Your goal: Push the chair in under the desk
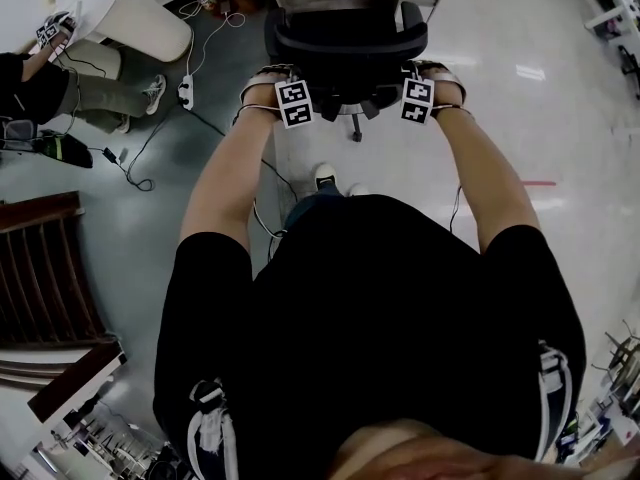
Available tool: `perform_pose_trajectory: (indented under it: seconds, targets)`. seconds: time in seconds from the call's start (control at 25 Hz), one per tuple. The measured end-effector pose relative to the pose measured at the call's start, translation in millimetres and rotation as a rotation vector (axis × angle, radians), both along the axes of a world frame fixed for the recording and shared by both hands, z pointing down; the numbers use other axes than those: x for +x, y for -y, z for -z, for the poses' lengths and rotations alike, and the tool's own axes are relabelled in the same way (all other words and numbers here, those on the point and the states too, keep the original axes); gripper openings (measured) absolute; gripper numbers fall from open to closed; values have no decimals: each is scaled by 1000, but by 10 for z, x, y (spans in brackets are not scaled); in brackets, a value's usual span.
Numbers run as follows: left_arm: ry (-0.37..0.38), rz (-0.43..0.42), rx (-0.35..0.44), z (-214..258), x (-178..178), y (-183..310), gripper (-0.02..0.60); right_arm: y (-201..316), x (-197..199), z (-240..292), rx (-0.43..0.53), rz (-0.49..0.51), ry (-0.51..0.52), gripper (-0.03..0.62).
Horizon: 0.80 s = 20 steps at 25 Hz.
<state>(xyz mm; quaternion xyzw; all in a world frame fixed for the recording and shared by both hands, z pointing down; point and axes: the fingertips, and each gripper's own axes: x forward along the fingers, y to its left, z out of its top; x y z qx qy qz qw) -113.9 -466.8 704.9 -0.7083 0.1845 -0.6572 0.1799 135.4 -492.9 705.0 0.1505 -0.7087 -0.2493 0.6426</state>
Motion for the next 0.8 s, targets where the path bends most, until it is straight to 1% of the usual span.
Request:
perform_pose_trajectory:
  seconds: [0.24,0.44,0.68,0.8]
  targets:
    - [-4,-2,23,-3,-18,477,84,455,-25,-7,3,-6,2,109]
    - [-19,-10,51,-13,-75,773,89,720,-95,-21,10,-7,0,109]
    - [-22,-8,63,26,0,1143,89,1108,-17,-9,28,2,6,114]
    - [-22,-3,52,26,-13,1273,87,1271,-39,-1,28,9,10,117]
